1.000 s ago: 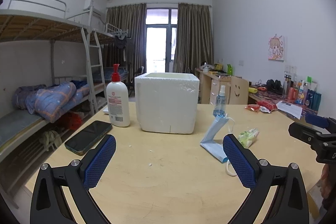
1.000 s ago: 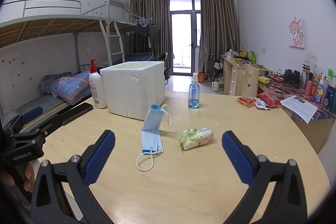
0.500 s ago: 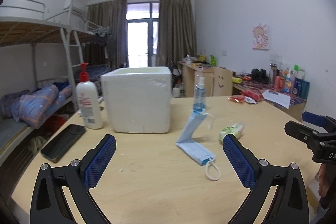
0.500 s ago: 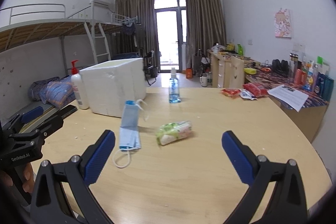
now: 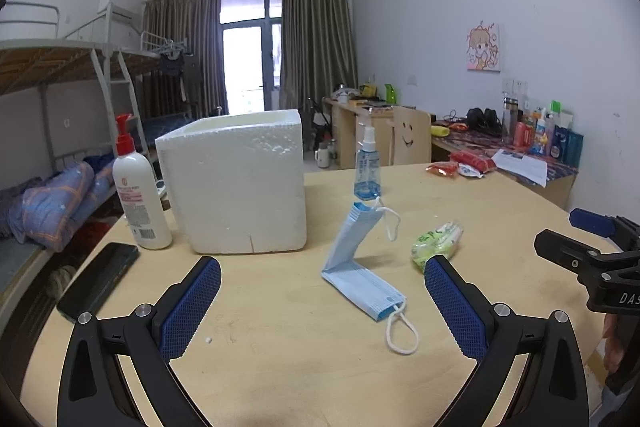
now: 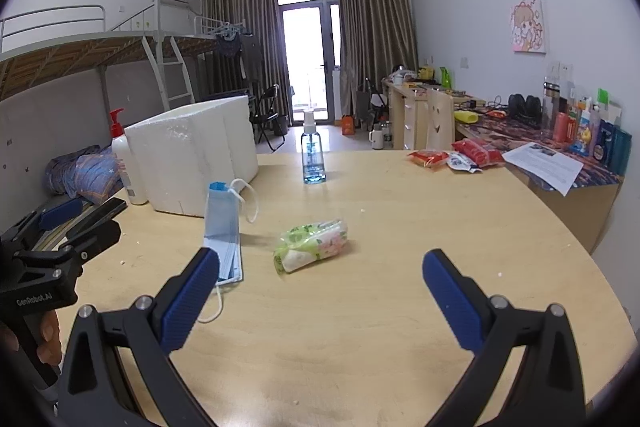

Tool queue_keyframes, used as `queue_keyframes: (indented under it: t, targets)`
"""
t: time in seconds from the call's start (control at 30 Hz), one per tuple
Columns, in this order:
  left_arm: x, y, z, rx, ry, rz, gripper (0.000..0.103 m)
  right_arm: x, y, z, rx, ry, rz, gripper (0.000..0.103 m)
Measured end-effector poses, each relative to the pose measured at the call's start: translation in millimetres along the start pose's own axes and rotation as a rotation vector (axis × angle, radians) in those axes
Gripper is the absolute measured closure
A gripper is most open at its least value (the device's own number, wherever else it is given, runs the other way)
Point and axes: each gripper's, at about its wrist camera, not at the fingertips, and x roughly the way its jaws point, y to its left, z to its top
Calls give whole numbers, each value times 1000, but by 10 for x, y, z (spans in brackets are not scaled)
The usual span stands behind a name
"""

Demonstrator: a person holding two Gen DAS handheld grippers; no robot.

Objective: Organize soft objects
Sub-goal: 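Move left gripper to the blue face mask while right gripper approaches the wet-wipes pack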

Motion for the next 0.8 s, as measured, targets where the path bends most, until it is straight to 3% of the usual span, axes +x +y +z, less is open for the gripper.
queue_keyframes:
  t: [0.53,0.67,0.8]
  targets:
    - [520,26,110,7,138,-86,1,478,-69,94,43,124,-3,0]
    - [670,39,126,32,177,-70,1,590,-96,119,63,155,15,0]
    - [814,91,140,8,220,-123,1,651,-76,124,49,176,7,0]
